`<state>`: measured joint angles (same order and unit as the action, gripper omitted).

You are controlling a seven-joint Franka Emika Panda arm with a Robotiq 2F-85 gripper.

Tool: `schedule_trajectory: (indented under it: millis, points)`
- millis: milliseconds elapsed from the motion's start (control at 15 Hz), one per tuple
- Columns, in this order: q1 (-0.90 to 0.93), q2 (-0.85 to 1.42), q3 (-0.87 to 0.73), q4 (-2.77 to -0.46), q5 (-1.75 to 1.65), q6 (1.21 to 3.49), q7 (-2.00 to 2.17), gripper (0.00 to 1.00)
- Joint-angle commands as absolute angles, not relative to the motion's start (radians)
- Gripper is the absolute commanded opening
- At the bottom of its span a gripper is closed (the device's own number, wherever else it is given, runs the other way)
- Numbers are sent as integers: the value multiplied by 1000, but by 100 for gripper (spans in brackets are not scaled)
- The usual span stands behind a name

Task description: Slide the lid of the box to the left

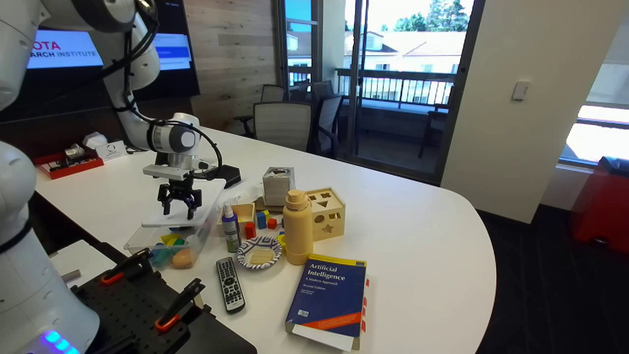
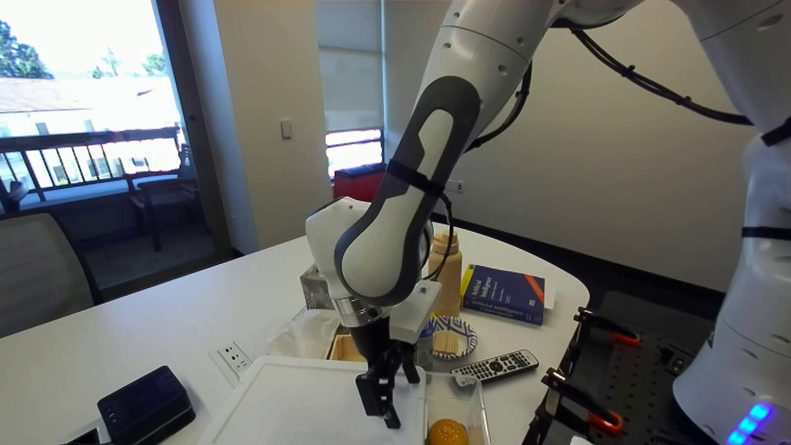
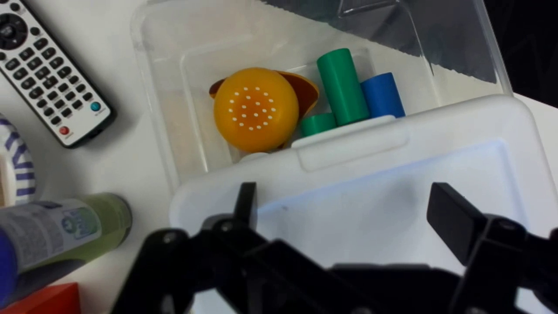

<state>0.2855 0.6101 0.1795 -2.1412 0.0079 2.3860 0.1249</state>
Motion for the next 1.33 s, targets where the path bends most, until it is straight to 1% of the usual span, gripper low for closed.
schedule_trajectory:
  millis: [0, 1267]
  points:
    - [299, 612, 162, -2129, -1, 2333, 156, 100]
    - [300, 617, 137, -2134, 1, 2178, 213, 100]
